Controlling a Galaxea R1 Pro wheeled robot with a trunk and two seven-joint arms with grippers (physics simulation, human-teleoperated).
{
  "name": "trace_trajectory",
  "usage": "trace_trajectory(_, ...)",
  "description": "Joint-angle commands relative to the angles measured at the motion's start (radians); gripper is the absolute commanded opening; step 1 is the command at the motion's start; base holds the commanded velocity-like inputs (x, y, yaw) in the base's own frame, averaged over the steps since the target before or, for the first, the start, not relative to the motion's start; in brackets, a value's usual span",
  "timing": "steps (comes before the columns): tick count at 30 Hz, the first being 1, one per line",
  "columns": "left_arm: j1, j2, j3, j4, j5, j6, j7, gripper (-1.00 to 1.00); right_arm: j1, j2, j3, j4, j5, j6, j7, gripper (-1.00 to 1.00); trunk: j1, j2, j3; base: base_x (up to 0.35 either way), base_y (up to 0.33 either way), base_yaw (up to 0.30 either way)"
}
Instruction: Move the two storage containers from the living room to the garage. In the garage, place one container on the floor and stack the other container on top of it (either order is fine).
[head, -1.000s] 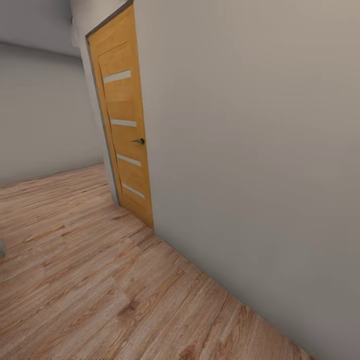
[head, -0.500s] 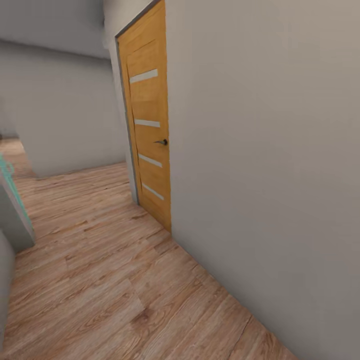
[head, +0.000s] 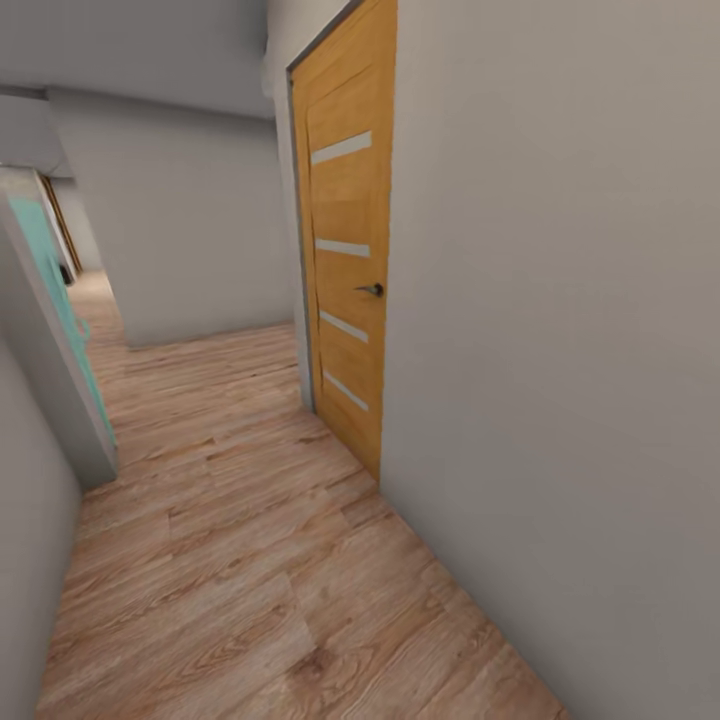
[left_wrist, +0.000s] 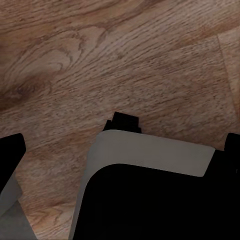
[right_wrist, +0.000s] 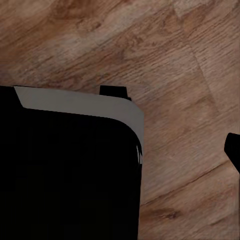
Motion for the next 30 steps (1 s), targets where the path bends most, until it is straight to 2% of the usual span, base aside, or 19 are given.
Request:
trace_trajectory(1, -0.001, 0.000, -0.001, 0.001, 0.005, -0.003, 0.001, 1.00, -0.001, 0.000, 0.008, 0.003, -0.006, -0.006, -0.002, 1.00, 0.001, 0.000, -0.001, 0.321, 0.000, 0.269)
trace_trajectory(30, -0.001, 0.000, -0.001, 0.001, 0.005, -0.003, 0.001, 1.00, -0.001, 0.000, 0.008, 0.003, -0.006, -0.006, -0.002, 1.00, 0.001, 0.000, -0.001, 0.321, 0.000, 0.269)
